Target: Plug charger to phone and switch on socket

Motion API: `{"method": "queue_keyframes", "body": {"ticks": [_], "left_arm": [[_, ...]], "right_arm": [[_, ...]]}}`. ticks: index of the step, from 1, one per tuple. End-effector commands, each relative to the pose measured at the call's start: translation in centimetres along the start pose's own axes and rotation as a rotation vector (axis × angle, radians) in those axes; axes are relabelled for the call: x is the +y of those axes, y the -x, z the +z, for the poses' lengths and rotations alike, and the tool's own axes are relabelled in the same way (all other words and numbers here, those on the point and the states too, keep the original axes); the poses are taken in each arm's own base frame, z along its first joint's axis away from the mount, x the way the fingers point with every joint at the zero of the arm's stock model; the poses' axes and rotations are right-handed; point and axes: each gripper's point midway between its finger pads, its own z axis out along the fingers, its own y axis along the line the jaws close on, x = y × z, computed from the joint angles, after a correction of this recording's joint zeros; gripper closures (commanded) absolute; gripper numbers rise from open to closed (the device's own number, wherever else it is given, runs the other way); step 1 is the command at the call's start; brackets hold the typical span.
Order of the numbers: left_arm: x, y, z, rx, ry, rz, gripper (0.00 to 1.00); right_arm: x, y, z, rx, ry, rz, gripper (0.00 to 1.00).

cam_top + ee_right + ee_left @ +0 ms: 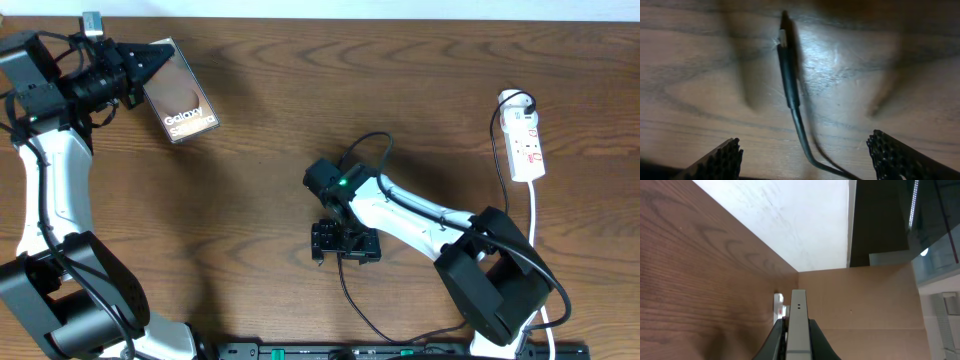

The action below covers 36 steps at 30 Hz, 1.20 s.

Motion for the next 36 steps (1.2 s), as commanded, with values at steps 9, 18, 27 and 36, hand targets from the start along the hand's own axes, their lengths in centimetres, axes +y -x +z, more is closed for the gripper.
{"method": "queue_keyframes", "body": {"ticks": [9, 18, 27, 36], "left_arm": [[-0.9, -0.4, -0.1, 0.027, -0.027, 0.025, 0.93], [-0.9, -0.4, -0.1, 0.027, -0.027, 0.025, 0.92], [-0.9, -0.4, -0.1, 0.027, -0.027, 0.025, 0.93], [-0.9, -0.4, -0.1, 0.026, -0.027, 0.026, 0.93]], "right_arm": [[0.0, -0.2, 1.7, 0.076, 0.021, -0.030, 0.36], [-0.2, 0.3, 2.2, 0.104, 0.037, -0.007, 0.42], [0.1, 1.1, 2.1, 0.073, 0.047, -0.030, 0.46], [-1.7, 4.1, 0.3, -0.058, -0.080, -0.015, 0.46]]}}
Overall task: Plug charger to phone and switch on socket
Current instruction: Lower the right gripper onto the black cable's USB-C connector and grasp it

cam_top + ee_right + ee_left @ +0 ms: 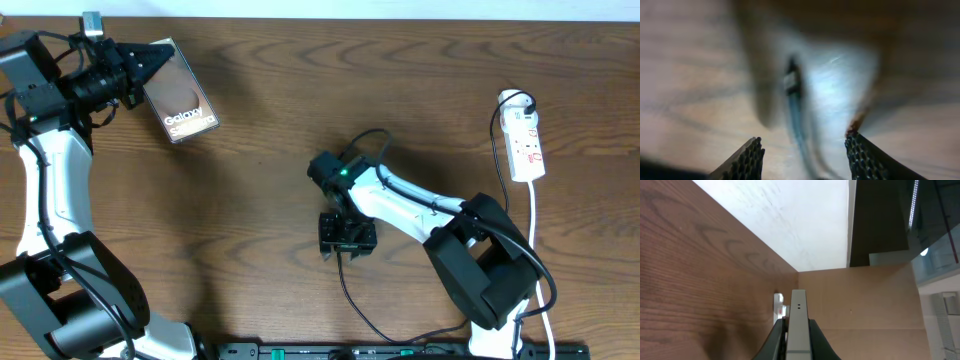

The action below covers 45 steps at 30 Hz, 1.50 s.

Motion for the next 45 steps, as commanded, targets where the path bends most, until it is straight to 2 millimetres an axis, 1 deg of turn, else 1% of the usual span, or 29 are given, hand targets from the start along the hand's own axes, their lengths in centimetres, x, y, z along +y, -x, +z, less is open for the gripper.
{"method": "queue_keyframes", "body": {"ticks": [1, 7, 18, 27, 29, 33, 37, 40, 45], "left_arm": [[-0.8, -0.4, -0.1, 0.026, -0.026, 0.025, 0.93], [-0.8, -0.4, -0.1, 0.026, -0.026, 0.025, 0.93], [-0.8, -0.4, -0.1, 0.026, -0.026, 0.025, 0.93], [-0.8, -0.4, -0.1, 0.026, -0.027, 0.033, 0.93], [-0.8, -0.4, -0.1, 0.026, -0.027, 0.032, 0.93], [-0.8, -0.4, -0.1, 0.026, -0.027, 0.032, 0.93], [-0.8, -0.4, -0.1, 0.026, -0.027, 0.032, 0.93], [-0.8, -0.4, -0.1, 0.026, -0.027, 0.032, 0.92], [-0.8, -0.4, -0.1, 0.026, -0.027, 0.032, 0.93]], "right_arm": [[-1.3, 2.4, -0.7, -0.089, -0.088, -0.003, 0.45], [-1.3, 2.3, -0.7, -0.085, -0.092, -0.015, 0.50], [-0.7, 1.2, -0.2, -0.080, -0.119, -0.045, 0.53], [-0.9, 1.4, -0.3, -0.093, -0.131, -0.027, 0.60], [-0.9, 1.4, -0.3, -0.093, -0.131, -0.027, 0.63], [-1.0, 1.4, -0.3, -0.093, -0.131, -0.024, 0.77], [-1.0, 1.4, -0.3, -0.093, -0.132, -0.024, 0.82], [-1.0, 1.4, -0.3, -0.094, -0.132, -0.020, 0.83], [-1.3, 1.9, -0.4, -0.109, -0.137, 0.002, 0.81]]}}
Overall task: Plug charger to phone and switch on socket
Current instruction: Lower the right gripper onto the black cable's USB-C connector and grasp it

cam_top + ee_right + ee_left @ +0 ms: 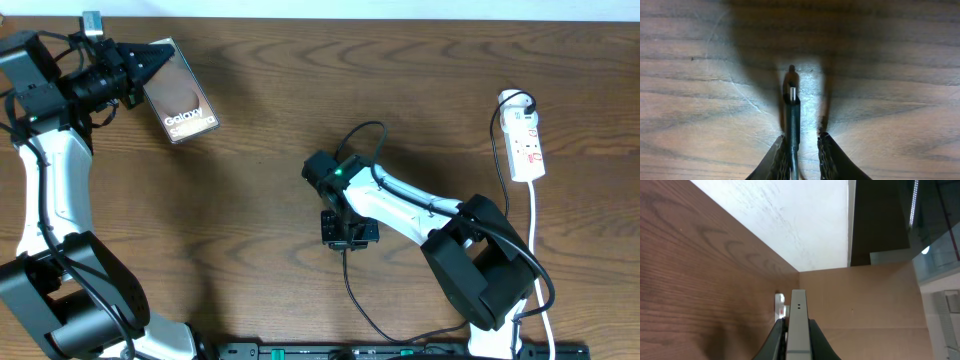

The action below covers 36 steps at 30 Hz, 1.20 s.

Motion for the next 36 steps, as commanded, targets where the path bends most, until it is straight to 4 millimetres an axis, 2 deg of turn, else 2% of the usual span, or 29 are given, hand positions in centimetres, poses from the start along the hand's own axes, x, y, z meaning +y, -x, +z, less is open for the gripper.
{"method": "queue_keyframes", "body": {"ticks": [1, 11, 16, 19, 25, 27, 31, 36], "left_arm": [[-0.8, -0.4, -0.1, 0.026, -0.027, 0.017, 0.93], [-0.8, -0.4, -0.1, 0.026, -0.027, 0.017, 0.93], [-0.8, -0.4, -0.1, 0.026, -0.027, 0.017, 0.93], [-0.8, -0.4, -0.1, 0.026, -0.027, 0.016, 0.93], [-0.8, -0.4, -0.1, 0.026, -0.027, 0.016, 0.93], [-0.8, -0.4, -0.1, 0.026, -0.027, 0.017, 0.93], [-0.8, -0.4, -0.1, 0.026, -0.027, 0.017, 0.93], [-0.8, -0.4, -0.1, 0.026, -0.027, 0.016, 0.93]], "right_arm": [[-0.2, 0.9, 0.0, -0.020, -0.014, 0.027, 0.81], [-0.4, 1.9, -0.1, -0.046, -0.001, 0.044, 0.81], [-0.4, 1.9, -0.1, -0.046, -0.002, 0.044, 0.87], [-0.4, 1.9, -0.1, -0.046, -0.002, 0.045, 0.94], [-0.4, 1.9, -0.1, -0.045, -0.002, 0.052, 0.96], [-0.5, 1.9, -0.1, -0.047, -0.005, 0.056, 0.96], [-0.6, 2.1, -0.1, -0.055, -0.011, 0.071, 0.79], [-0.7, 2.2, -0.1, -0.061, -0.012, 0.080, 0.79]]}}
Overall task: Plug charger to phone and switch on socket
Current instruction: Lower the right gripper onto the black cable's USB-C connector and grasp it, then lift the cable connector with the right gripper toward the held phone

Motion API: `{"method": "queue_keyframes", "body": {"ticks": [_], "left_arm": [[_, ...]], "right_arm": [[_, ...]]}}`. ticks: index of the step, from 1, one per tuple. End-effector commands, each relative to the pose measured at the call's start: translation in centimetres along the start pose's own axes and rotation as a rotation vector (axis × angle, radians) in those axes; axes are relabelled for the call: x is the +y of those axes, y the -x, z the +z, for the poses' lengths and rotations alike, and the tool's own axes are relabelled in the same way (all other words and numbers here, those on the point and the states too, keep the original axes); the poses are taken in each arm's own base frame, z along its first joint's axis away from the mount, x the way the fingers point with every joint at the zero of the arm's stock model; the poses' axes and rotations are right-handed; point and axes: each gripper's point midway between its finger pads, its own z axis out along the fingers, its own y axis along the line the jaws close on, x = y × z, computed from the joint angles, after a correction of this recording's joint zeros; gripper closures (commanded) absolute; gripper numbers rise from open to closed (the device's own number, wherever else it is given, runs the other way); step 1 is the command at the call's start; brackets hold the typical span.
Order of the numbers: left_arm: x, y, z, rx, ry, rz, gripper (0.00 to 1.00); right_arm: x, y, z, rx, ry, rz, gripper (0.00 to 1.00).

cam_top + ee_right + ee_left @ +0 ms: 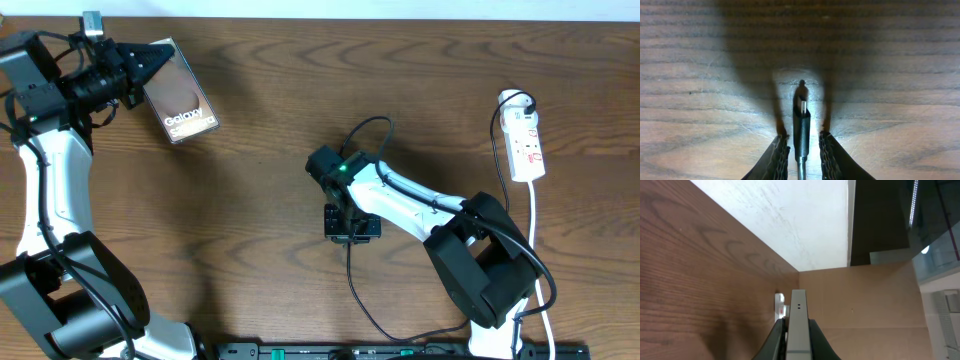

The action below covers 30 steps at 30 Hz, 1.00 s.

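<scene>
The phone [180, 95], its dark screen reading "Galaxy", is held off the table at the far left by my left gripper [135, 68], which is shut on it. The left wrist view shows the phone's pale edge [798, 325] between the fingers. The black charger plug [801, 122] lies on the wood with its metal tip pointing away. My right gripper [801, 137] straddles it, its jaws narrowly open with a thin gap on each side. In the overhead view this gripper [350, 225] stands at mid-table. The white socket strip [525, 140] lies at the far right.
The black charger cable [365, 130] loops behind the right wrist and trails towards the table's front edge [355, 290]. A white lead [535, 225] runs from the socket strip down the right side. A black rail [400, 352] lines the front edge.
My right gripper has shifted slightly, so the plug now sits centred between the jaws instead of against the left finger. The left arm and phone have not moved.
At first my right gripper stood wide open over the plug at mid-table. Then its jaws were narrower and blurred in motion. Then they were close around the plug, and now the plug is centred between them. The left gripper has held the phone still throughout.
</scene>
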Motion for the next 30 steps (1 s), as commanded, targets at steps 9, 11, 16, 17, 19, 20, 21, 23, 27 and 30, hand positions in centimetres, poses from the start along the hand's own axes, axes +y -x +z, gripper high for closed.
{"method": "queue_keyframes", "body": {"ticks": [9, 11, 16, 17, 19, 20, 21, 23, 27, 30], "left_arm": [[-0.83, -0.39, -0.14, 0.025, -0.026, 0.016, 0.93], [-0.83, -0.39, -0.14, 0.025, -0.026, 0.016, 0.92], [-0.83, -0.39, -0.14, 0.025, -0.026, 0.016, 0.93], [-0.83, -0.39, -0.14, 0.025, -0.026, 0.016, 0.92], [-0.83, -0.39, -0.14, 0.025, -0.026, 0.016, 0.93], [-0.83, -0.39, -0.14, 0.025, -0.026, 0.016, 0.93], [-0.83, -0.39, -0.14, 0.025, -0.026, 0.016, 0.92], [-0.83, -0.39, -0.14, 0.025, -0.026, 0.016, 0.93], [-0.83, -0.39, -0.14, 0.025, -0.026, 0.016, 0.93], [-0.83, -0.39, -0.14, 0.025, -0.026, 0.016, 0.93]], "right_arm": [[-0.21, 0.93, 0.05, -0.022, -0.015, 0.038, 0.82], [-0.21, 0.91, 0.06, -0.022, -0.015, 0.038, 0.83], [-0.23, 0.88, 0.06, -0.021, -0.016, 0.038, 0.91], [-0.22, 0.88, 0.06, -0.021, -0.016, 0.038, 0.93], [-0.23, 0.87, 0.06, -0.020, -0.016, 0.038, 0.96], [-0.24, 0.86, 0.06, -0.020, -0.016, 0.038, 0.97], [-0.23, 0.87, 0.06, -0.020, -0.016, 0.038, 0.98], [-0.24, 0.86, 0.06, -0.020, -0.016, 0.038, 0.99], [-0.27, 0.91, 0.05, -0.020, -0.015, 0.040, 0.99], [0.19, 1.17, -0.27, -0.012, 0.018, 0.011, 0.99]]}}
